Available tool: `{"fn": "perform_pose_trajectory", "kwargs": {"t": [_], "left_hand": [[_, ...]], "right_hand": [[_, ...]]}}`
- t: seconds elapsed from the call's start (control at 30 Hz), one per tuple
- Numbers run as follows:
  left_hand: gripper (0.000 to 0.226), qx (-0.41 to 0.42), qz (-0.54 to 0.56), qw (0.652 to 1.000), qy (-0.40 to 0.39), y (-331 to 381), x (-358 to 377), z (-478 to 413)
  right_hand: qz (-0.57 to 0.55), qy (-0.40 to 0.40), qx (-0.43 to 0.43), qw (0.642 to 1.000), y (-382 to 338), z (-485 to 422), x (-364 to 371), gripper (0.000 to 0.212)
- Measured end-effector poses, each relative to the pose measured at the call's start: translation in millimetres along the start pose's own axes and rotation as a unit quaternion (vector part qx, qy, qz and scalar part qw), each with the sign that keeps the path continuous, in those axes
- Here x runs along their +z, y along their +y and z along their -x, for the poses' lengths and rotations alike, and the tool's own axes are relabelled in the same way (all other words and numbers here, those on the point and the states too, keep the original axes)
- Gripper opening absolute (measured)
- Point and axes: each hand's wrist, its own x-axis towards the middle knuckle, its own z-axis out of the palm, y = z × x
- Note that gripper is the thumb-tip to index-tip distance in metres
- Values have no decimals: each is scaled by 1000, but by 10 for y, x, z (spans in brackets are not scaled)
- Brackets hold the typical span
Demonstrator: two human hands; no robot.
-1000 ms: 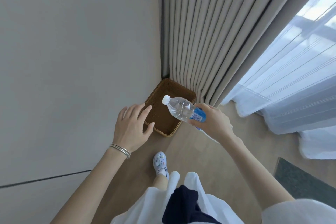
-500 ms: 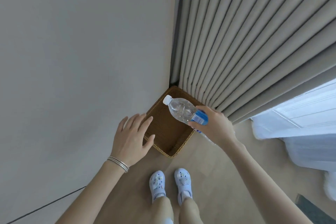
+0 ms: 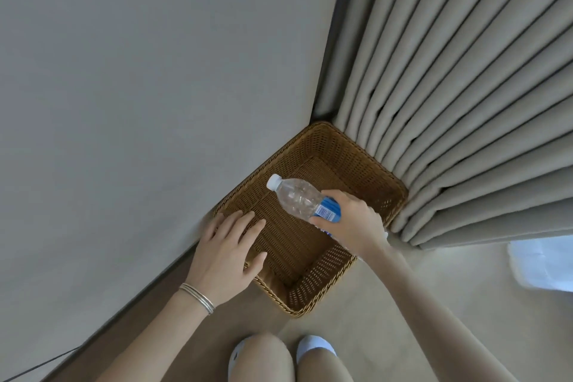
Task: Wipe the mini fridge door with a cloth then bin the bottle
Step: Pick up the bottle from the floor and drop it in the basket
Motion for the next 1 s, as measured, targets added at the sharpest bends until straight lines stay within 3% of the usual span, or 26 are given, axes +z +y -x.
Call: {"fn": "perform_pose_trajectory", "kwargs": {"t": [0.2,0.43,0.63,1.0], "left_hand": [[55,-8,-10,1000,-9,-404,1186,-368],[55,-19,-9,999,-24,-710,2080,-585],[52,-22,17,999,26,-774,2230,-605],[52,-28,13,999,31,-782,2261,-610]], "right_hand": [[-15,-12,-12,1000,519,-687,1092,59],[-11,-29,-10,999,953,-1214,2010,63],[-12,-48,1,999,1128,-1490,2388,61],[31,-101,28,994,1148,-1700,2613,61]]}}
